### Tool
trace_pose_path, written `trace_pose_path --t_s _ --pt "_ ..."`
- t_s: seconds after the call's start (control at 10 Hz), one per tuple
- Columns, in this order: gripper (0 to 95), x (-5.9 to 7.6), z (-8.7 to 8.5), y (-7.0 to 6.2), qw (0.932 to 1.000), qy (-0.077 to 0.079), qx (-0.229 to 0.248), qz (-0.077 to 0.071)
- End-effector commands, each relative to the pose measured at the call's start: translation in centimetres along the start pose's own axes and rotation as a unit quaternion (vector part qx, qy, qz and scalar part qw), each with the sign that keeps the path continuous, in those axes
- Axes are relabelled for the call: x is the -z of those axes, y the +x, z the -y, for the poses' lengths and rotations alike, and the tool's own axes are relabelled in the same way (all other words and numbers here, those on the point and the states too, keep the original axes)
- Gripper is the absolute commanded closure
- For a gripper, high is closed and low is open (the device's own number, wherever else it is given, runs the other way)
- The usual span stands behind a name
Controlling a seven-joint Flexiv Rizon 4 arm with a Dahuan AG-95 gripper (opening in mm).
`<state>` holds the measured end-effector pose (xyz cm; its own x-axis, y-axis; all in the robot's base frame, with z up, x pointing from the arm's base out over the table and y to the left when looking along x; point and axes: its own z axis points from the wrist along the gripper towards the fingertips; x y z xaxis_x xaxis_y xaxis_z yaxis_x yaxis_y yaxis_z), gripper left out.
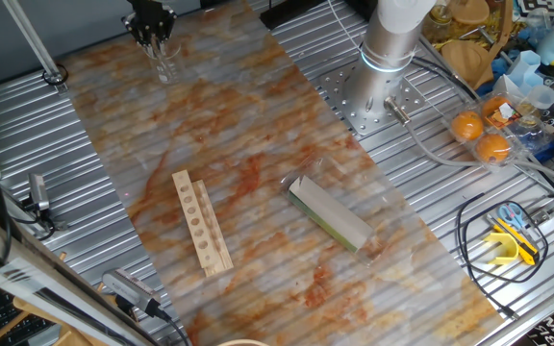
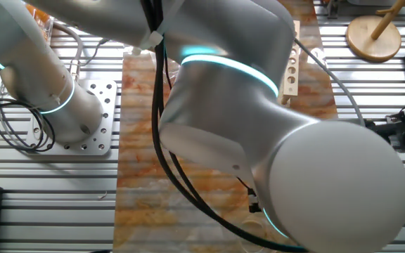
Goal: Pour out the test tube
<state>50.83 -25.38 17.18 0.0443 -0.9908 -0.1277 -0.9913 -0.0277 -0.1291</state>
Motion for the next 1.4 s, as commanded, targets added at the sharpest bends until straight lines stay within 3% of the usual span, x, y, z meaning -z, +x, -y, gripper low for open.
trace_pose_path --t_s 0.1,1.4 --pt "95.0 0.11 -0.05 0.19 1.0 0.001 -0.003 0.005" --pt "95.0 0.15 -0.05 0.23 0.9986 0.006 -0.037 0.037"
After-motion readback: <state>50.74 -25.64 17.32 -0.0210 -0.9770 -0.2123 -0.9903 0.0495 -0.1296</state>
